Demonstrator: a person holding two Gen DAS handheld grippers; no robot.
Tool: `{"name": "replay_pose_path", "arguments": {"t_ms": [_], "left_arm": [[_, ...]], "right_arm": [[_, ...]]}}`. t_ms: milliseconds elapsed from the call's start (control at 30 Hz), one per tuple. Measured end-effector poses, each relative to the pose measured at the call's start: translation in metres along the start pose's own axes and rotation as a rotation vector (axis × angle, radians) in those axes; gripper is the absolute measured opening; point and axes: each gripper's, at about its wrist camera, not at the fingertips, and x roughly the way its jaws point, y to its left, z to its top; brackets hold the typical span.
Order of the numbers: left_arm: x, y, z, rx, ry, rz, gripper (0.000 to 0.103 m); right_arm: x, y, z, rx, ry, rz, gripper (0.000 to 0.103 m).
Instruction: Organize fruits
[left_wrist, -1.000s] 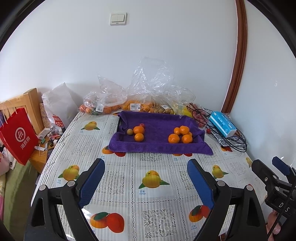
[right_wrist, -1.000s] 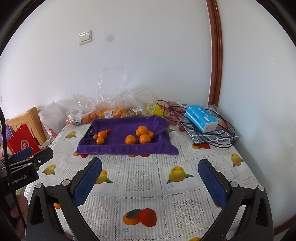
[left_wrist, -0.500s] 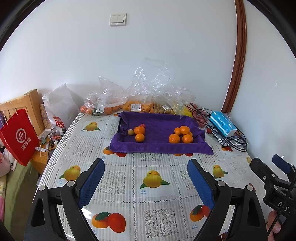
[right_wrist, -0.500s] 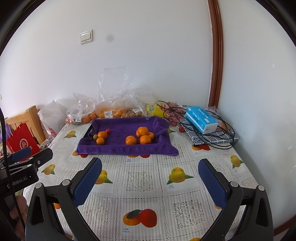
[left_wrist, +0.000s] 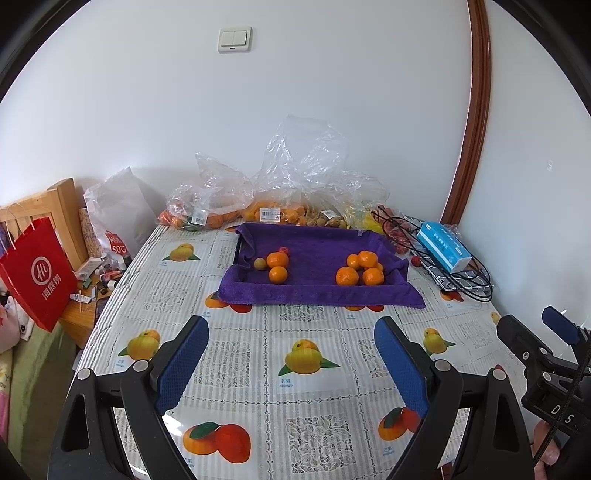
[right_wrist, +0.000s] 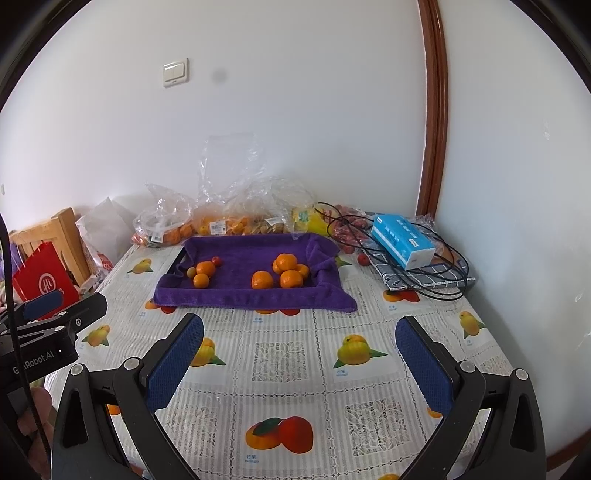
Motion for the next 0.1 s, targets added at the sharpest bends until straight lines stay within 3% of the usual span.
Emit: {"name": "replay_pose_path", "arguments": {"t_ms": [100], "left_arm": [[0.0001,0.0004,-0.0001,-0.003,0.000,0.002,0.092]], "right_arm": [[0.0001,-0.0005,0.0001,-0.001,0.000,0.001,0.102]]}}
